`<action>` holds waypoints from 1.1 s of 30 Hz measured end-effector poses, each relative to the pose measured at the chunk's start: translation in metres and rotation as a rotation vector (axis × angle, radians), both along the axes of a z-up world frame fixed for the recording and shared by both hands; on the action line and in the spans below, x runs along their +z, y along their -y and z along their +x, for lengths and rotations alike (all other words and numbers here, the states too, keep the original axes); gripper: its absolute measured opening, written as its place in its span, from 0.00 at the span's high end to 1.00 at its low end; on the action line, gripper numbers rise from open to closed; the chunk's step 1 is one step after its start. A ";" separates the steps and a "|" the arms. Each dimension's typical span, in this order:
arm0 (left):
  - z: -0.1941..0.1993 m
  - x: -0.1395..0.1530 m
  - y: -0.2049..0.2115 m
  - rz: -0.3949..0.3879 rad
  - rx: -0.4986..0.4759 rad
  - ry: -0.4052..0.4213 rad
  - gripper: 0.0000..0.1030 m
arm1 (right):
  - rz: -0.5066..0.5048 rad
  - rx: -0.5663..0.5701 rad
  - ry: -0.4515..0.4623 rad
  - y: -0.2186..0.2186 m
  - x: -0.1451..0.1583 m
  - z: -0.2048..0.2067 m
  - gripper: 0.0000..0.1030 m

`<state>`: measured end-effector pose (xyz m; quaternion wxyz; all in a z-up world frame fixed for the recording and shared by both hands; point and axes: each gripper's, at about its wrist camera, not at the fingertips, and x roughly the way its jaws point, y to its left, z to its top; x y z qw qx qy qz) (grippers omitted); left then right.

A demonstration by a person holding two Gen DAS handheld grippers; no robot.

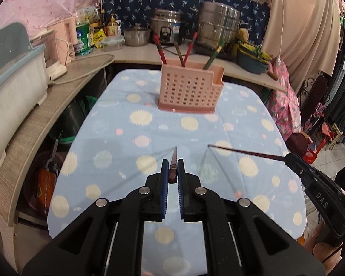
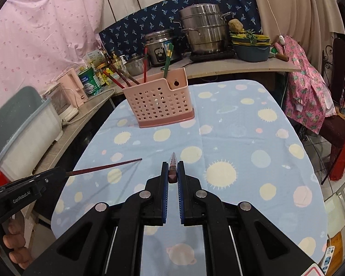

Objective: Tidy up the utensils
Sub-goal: 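Lift both dark-red chopsticks and carry them toward the pink holder, then raise both tools above the pink holder and lower the chopsticks into it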

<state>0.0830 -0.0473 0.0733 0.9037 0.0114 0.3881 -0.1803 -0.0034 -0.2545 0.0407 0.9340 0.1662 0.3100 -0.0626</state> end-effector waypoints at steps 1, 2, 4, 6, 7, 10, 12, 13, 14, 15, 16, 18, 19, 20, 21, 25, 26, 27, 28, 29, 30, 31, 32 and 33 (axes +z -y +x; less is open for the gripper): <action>0.004 0.004 0.001 -0.005 0.003 0.009 0.93 | 0.000 0.000 0.009 0.001 0.004 0.002 0.93; 0.006 0.007 0.001 -0.009 0.004 0.016 0.93 | 0.001 0.001 0.018 0.003 0.007 0.005 0.93; 0.014 0.016 0.003 -0.017 0.008 0.035 0.93 | 0.006 0.001 0.034 0.005 0.014 0.010 0.93; 0.021 0.023 0.006 -0.024 0.012 0.053 0.93 | 0.005 0.000 0.052 0.008 0.022 0.016 0.93; 0.024 0.026 0.007 -0.026 0.014 0.059 0.93 | 0.004 -0.001 0.059 0.009 0.025 0.019 0.93; 0.033 0.036 0.010 -0.036 0.020 0.079 0.93 | 0.004 -0.002 0.081 0.012 0.034 0.028 0.93; 0.038 0.041 0.013 -0.038 0.024 0.090 0.93 | 0.003 -0.004 0.093 0.014 0.039 0.033 0.93; 0.042 0.044 0.015 -0.039 0.024 0.096 0.93 | 0.004 -0.004 0.099 0.014 0.041 0.035 0.93; 0.044 0.046 0.016 -0.040 0.025 0.102 0.93 | 0.005 -0.003 0.103 0.015 0.043 0.038 0.93; 0.045 0.048 0.017 -0.040 0.025 0.106 0.93 | 0.006 -0.002 0.108 0.015 0.045 0.041 0.93; 0.047 0.049 0.019 -0.043 0.024 0.109 0.93 | 0.007 0.000 0.112 0.015 0.047 0.043 0.93; 0.049 0.052 0.021 -0.046 0.024 0.115 0.93 | 0.006 0.005 0.116 0.015 0.049 0.049 0.93; 0.050 0.052 0.021 -0.046 0.022 0.117 0.93 | 0.004 0.007 0.116 0.014 0.050 0.051 0.93; 0.052 0.052 0.023 -0.043 0.020 0.118 0.93 | 0.004 0.010 0.114 0.014 0.049 0.053 0.93; 0.052 0.051 0.025 -0.041 0.019 0.117 0.93 | 0.003 0.013 0.112 0.013 0.049 0.055 0.93; 0.057 0.047 0.030 -0.033 0.013 0.108 0.93 | 0.002 0.021 0.098 0.010 0.045 0.061 0.93; 0.058 0.046 0.031 -0.031 0.012 0.106 0.93 | 0.002 0.021 0.099 0.010 0.044 0.062 0.93; 0.059 0.046 0.031 -0.028 0.012 0.106 0.93 | 0.001 0.021 0.098 0.010 0.044 0.062 0.93; 0.061 0.045 0.033 -0.026 0.013 0.104 0.93 | 0.003 0.022 0.098 0.011 0.044 0.063 0.93; 0.062 0.045 0.033 -0.027 0.013 0.103 0.93 | 0.002 0.021 0.098 0.010 0.044 0.062 0.93; 0.064 0.046 0.033 -0.030 0.012 0.103 0.93 | 0.001 0.022 0.100 0.010 0.044 0.063 0.93; 0.066 0.047 0.033 -0.031 0.013 0.104 0.93 | -0.001 0.022 0.102 0.010 0.044 0.064 0.93; 0.068 0.049 0.033 -0.032 0.013 0.106 0.93 | -0.003 0.021 0.106 0.010 0.045 0.065 0.93; 0.069 0.051 0.034 -0.032 0.013 0.109 0.93 | -0.004 0.021 0.109 0.011 0.047 0.068 0.93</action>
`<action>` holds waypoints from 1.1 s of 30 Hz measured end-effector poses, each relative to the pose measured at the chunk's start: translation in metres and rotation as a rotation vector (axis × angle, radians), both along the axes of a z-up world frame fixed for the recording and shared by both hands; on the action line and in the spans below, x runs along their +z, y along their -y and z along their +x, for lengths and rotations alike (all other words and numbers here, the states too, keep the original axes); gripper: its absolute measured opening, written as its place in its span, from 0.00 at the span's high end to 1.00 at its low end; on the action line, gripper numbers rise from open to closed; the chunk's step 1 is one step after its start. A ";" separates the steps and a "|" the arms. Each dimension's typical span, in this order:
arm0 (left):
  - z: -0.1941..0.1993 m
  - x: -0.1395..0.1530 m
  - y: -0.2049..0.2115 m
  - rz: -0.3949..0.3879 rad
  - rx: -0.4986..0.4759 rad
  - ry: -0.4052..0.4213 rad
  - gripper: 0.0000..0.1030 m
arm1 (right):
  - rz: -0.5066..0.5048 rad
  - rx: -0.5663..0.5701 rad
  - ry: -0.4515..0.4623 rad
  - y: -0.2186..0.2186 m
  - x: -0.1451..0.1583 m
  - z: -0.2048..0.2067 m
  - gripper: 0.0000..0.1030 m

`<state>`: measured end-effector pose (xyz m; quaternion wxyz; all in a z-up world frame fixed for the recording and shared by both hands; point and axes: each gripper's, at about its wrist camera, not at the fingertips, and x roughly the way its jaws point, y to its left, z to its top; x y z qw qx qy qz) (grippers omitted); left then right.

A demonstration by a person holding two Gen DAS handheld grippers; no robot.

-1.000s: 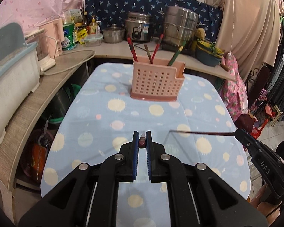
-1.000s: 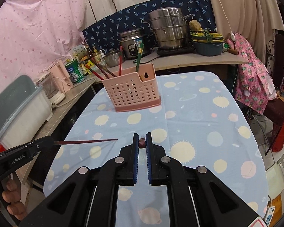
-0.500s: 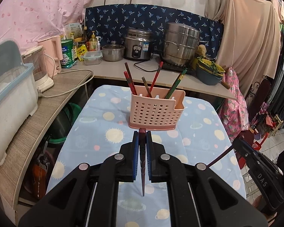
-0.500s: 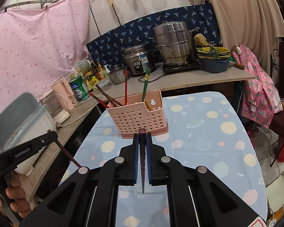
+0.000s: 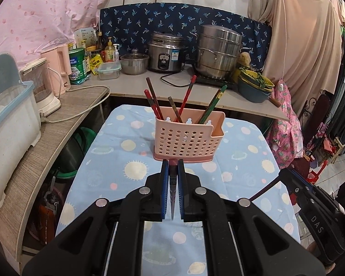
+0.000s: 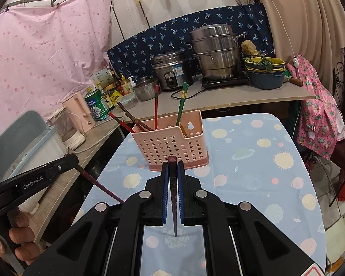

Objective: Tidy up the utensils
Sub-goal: 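Raise both tools above the pink holder and lower the chopsticks into it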

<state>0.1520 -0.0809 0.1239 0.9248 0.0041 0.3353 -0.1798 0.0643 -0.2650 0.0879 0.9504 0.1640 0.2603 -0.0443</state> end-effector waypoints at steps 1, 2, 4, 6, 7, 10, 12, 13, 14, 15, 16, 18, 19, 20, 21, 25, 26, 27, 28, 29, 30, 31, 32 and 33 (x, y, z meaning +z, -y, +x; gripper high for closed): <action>0.002 0.003 0.000 -0.001 0.000 0.005 0.93 | 0.001 0.001 0.004 0.001 0.002 0.002 0.93; 0.004 0.005 0.000 -0.003 0.001 0.007 0.93 | 0.002 0.002 0.010 0.001 0.004 0.004 0.93; 0.009 0.011 0.001 -0.008 0.001 0.014 0.93 | 0.004 0.003 0.022 0.004 0.012 0.009 0.93; 0.015 0.020 0.000 -0.019 0.002 0.024 0.93 | -0.001 0.002 0.040 0.007 0.021 0.014 0.93; 0.018 0.024 0.000 -0.026 0.002 0.028 0.93 | 0.003 0.004 0.050 0.008 0.025 0.017 0.93; 0.030 0.044 -0.002 -0.060 0.000 0.047 0.93 | 0.016 0.008 0.084 0.014 0.043 0.027 0.93; 0.038 0.062 -0.003 -0.082 0.000 0.073 0.93 | 0.014 0.005 0.114 0.017 0.056 0.035 0.93; 0.042 0.070 -0.002 -0.090 0.003 0.085 0.93 | 0.012 0.005 0.128 0.019 0.064 0.038 0.93; 0.046 0.078 -0.002 -0.101 0.006 0.097 0.93 | 0.010 0.004 0.143 0.020 0.071 0.043 0.93; 0.050 0.084 -0.001 -0.110 0.008 0.106 0.93 | 0.009 0.003 0.155 0.021 0.078 0.047 0.93; 0.054 0.092 -0.001 -0.121 0.010 0.117 0.93 | 0.007 0.001 0.166 0.022 0.084 0.052 0.93; 0.066 0.107 0.002 -0.141 0.014 0.136 0.93 | 0.001 -0.007 0.191 0.026 0.097 0.062 0.93; 0.069 0.112 0.004 -0.147 0.015 0.144 0.93 | 0.000 -0.010 0.202 0.028 0.102 0.067 0.93; 0.074 0.119 0.006 -0.156 0.016 0.154 0.93 | -0.001 -0.014 0.213 0.030 0.108 0.073 0.93; 0.078 0.125 0.009 -0.165 0.015 0.166 0.93 | -0.002 -0.018 0.222 0.032 0.113 0.078 0.93; 0.094 0.142 0.021 -0.187 0.010 0.199 0.93 | -0.009 -0.030 0.251 0.037 0.130 0.099 0.93; 0.099 0.144 0.023 -0.189 0.012 0.205 0.93 | -0.013 -0.032 0.254 0.038 0.133 0.106 0.93; 0.104 0.146 0.027 -0.186 0.011 0.213 0.93 | -0.015 -0.033 0.256 0.040 0.135 0.112 0.93; 0.110 0.147 0.031 -0.183 0.012 0.216 0.93 | -0.018 -0.035 0.258 0.041 0.136 0.118 0.93; 0.114 0.146 0.033 -0.183 0.012 0.217 0.93 | -0.020 -0.036 0.256 0.042 0.137 0.124 0.93; 0.119 0.145 0.036 -0.181 0.012 0.216 0.93 | -0.022 -0.038 0.252 0.043 0.137 0.132 0.93; 0.125 0.143 0.039 -0.176 0.013 0.213 0.93 | -0.022 -0.039 0.248 0.045 0.136 0.138 0.93; 0.130 0.141 0.042 -0.172 0.013 0.211 0.93 | -0.021 -0.040 0.243 0.046 0.134 0.144 0.93; 0.135 0.137 0.045 -0.169 0.015 0.210 0.93 | -0.020 -0.040 0.236 0.048 0.131 0.150 0.93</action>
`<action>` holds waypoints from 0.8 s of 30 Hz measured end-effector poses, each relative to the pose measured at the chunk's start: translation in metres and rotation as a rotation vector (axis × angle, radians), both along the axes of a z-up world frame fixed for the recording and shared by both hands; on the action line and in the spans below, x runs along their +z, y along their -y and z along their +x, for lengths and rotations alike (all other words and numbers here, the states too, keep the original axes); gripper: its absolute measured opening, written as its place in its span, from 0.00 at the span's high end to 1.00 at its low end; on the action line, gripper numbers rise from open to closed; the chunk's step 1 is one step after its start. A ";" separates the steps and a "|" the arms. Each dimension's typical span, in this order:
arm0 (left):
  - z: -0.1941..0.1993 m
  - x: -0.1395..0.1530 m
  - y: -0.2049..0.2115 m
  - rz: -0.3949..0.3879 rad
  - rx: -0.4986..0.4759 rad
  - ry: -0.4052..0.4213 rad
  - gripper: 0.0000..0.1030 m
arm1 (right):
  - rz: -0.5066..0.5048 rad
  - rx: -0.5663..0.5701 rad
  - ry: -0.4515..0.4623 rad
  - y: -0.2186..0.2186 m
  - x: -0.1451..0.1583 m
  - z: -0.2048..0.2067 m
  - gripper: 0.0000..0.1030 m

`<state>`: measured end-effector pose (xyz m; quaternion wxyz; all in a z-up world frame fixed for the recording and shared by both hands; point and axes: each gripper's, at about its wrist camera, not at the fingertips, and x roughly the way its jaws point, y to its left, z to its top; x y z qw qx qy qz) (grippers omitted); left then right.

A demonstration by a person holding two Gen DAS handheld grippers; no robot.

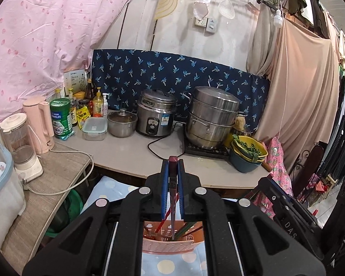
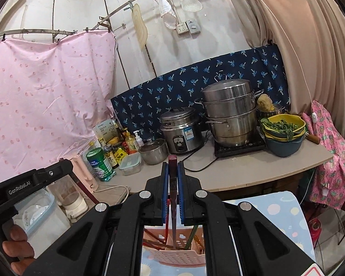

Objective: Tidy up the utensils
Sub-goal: 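Raise both tools above the pink holder and lower the chopsticks into it, then open both tools to release the chopsticks and pull back from the holder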

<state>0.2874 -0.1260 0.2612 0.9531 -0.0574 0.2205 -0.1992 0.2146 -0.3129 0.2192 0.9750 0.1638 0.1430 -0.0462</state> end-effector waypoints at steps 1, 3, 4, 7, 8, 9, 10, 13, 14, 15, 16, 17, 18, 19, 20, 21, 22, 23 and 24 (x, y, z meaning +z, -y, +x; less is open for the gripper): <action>0.005 -0.004 0.003 0.005 0.001 -0.004 0.93 | 0.003 -0.001 -0.008 0.002 -0.003 0.006 0.93; 0.014 -0.012 0.009 0.019 0.003 -0.013 0.93 | 0.018 0.003 -0.024 0.005 -0.010 0.016 0.93; 0.017 -0.016 0.012 0.026 0.007 -0.014 0.93 | 0.025 0.005 -0.032 0.007 -0.014 0.021 0.93; 0.028 -0.031 0.020 0.048 0.010 -0.030 0.93 | 0.029 0.009 -0.054 0.010 -0.027 0.034 0.93; 0.030 -0.035 0.021 0.052 0.009 -0.035 0.93 | 0.029 0.011 -0.062 0.010 -0.032 0.038 0.93; 0.034 -0.041 0.023 0.056 0.010 -0.043 0.93 | 0.030 0.013 -0.071 0.010 -0.036 0.042 0.93; 0.037 -0.045 0.024 0.059 0.010 -0.050 0.93 | 0.031 0.016 -0.080 0.010 -0.040 0.046 0.93; 0.045 -0.059 0.027 0.070 0.009 -0.071 0.93 | 0.029 0.024 -0.104 0.008 -0.054 0.055 0.93; 0.047 -0.064 0.028 0.076 0.009 -0.076 0.93 | 0.029 0.026 -0.111 0.008 -0.058 0.058 0.93; 0.049 -0.067 0.030 0.081 0.010 -0.080 0.93 | 0.030 0.028 -0.118 0.007 -0.062 0.061 0.93; 0.051 -0.072 0.031 0.085 0.009 -0.088 0.93 | 0.031 0.031 -0.126 0.007 -0.066 0.064 0.93; 0.052 -0.076 0.031 0.089 0.008 -0.092 0.93 | 0.030 0.036 -0.135 0.006 -0.070 0.067 0.93; 0.053 -0.080 0.032 0.092 0.006 -0.094 0.93 | 0.026 0.037 -0.144 0.005 -0.074 0.069 0.93; 0.053 -0.083 0.033 0.095 0.005 -0.095 0.93 | 0.025 0.040 -0.152 0.004 -0.077 0.070 0.93; 0.053 -0.085 0.033 0.097 0.004 -0.095 0.93 | 0.026 0.047 -0.163 0.004 -0.081 0.071 0.92; 0.053 -0.087 0.033 0.100 0.004 -0.095 0.92 | 0.028 0.052 -0.174 0.003 -0.085 0.073 0.92; 0.053 -0.089 0.033 0.108 0.004 -0.096 0.89 | 0.026 0.047 -0.178 0.003 -0.088 0.073 0.92; 0.053 -0.091 0.033 0.113 0.007 -0.097 0.85 | 0.025 0.048 -0.181 0.002 -0.090 0.073 0.90; 0.053 -0.092 0.033 0.116 0.012 -0.098 0.75 | 0.026 0.051 -0.183 0.002 -0.092 0.073 0.87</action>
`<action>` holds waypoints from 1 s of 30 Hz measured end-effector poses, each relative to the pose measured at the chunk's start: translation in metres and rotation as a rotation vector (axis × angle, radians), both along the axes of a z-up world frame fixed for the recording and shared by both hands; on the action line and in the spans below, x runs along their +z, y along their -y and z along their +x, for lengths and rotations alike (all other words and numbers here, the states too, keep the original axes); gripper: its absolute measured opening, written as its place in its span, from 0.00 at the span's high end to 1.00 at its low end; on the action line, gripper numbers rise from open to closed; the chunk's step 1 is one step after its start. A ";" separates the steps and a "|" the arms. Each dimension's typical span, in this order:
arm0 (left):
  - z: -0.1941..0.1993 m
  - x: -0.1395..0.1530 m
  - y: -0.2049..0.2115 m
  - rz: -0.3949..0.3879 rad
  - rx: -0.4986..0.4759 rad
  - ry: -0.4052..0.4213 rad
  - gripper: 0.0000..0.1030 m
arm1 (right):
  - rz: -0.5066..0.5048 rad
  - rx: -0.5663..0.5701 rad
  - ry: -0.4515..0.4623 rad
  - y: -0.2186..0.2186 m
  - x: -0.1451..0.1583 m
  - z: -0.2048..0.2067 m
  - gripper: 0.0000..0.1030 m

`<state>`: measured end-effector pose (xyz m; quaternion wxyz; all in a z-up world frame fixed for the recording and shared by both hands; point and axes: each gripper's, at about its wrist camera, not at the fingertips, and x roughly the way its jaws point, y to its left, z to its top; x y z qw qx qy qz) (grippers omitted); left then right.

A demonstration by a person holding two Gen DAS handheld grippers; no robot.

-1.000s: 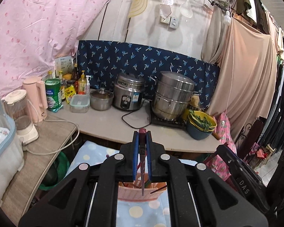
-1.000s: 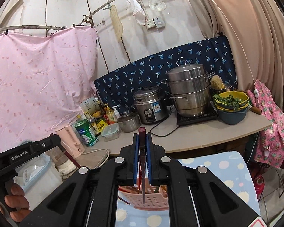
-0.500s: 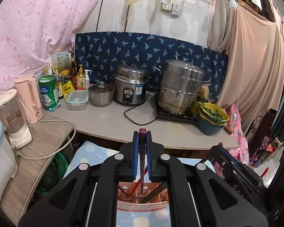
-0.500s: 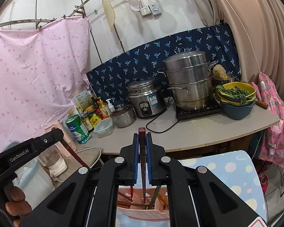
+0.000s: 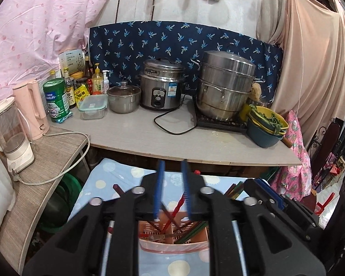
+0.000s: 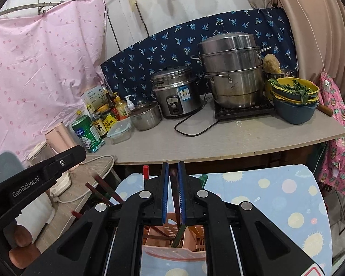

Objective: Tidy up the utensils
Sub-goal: 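Open both tools to release the chopsticks and pull back from the holder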

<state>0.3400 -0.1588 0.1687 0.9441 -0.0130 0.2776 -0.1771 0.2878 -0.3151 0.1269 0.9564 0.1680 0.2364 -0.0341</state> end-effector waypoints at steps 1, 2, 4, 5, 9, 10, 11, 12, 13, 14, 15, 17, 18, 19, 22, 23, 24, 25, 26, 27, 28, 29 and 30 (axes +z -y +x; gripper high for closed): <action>-0.001 -0.001 -0.001 0.002 0.008 0.004 0.70 | 0.002 0.001 -0.001 0.000 -0.001 -0.001 0.86; -0.002 -0.002 -0.002 0.006 0.014 0.007 0.68 | 0.003 0.002 -0.001 -0.001 -0.002 -0.001 0.85; -0.006 -0.002 -0.003 0.014 0.020 0.012 0.66 | -0.004 -0.002 0.007 -0.002 0.000 -0.006 0.78; -0.007 -0.002 -0.003 0.019 0.022 0.013 0.65 | -0.009 -0.004 0.013 -0.004 0.001 -0.008 0.76; -0.015 0.000 -0.007 0.032 0.034 0.013 0.65 | -0.015 -0.005 0.022 -0.008 0.004 -0.017 0.70; -0.017 0.000 -0.008 0.035 0.036 0.015 0.65 | -0.016 -0.006 0.022 -0.008 0.005 -0.019 0.67; -0.019 0.001 -0.009 0.037 0.038 0.015 0.65 | -0.017 -0.007 0.023 -0.009 0.006 -0.022 0.66; -0.021 0.001 -0.010 0.039 0.038 0.015 0.64 | -0.019 -0.007 0.024 -0.010 0.007 -0.025 0.64; -0.024 0.002 -0.011 0.042 0.041 0.017 0.62 | -0.022 -0.007 0.024 -0.011 0.008 -0.028 0.62; -0.027 0.003 -0.012 0.044 0.042 0.021 0.61 | -0.027 -0.007 0.024 -0.012 0.009 -0.031 0.62; -0.030 0.004 -0.013 0.046 0.043 0.024 0.60 | -0.031 -0.007 0.024 -0.013 0.010 -0.034 0.62; -0.036 0.007 -0.015 0.049 0.044 0.030 0.59 | -0.040 -0.006 0.023 -0.016 0.012 -0.041 0.61; -0.040 0.008 -0.017 0.050 0.043 0.033 0.59 | -0.046 -0.005 0.022 -0.018 0.012 -0.044 0.59; -0.043 0.008 -0.017 0.053 0.045 0.036 0.58 | -0.053 -0.004 0.022 -0.021 0.013 -0.048 0.57; -0.054 0.010 -0.019 0.065 0.047 0.041 0.57 | -0.076 -0.003 0.020 -0.027 0.014 -0.057 0.57; -0.057 0.010 -0.020 0.069 0.047 0.042 0.57 | -0.081 -0.002 0.019 -0.029 0.014 -0.060 0.57; -0.060 0.010 -0.021 0.071 0.048 0.043 0.57 | -0.085 -0.001 0.019 -0.031 0.015 -0.064 0.57; -0.064 0.010 -0.022 0.074 0.049 0.043 0.57 | -0.088 -0.002 0.018 -0.033 0.015 -0.067 0.57; -0.067 0.010 -0.023 0.075 0.050 0.043 0.57 | -0.091 -0.004 0.017 -0.034 0.016 -0.070 0.57; -0.070 0.010 -0.025 0.076 0.052 0.044 0.57 | -0.095 -0.006 0.017 -0.036 0.016 -0.074 0.57; -0.073 0.010 -0.026 0.078 0.054 0.044 0.57 | -0.099 -0.007 0.018 -0.037 0.017 -0.078 0.57; -0.076 0.010 -0.027 0.079 0.055 0.044 0.57 | -0.102 -0.010 0.016 -0.039 0.017 -0.081 0.57; -0.079 0.009 -0.028 0.082 0.056 0.044 0.57 | -0.106 -0.013 0.013 -0.040 0.017 -0.084 0.55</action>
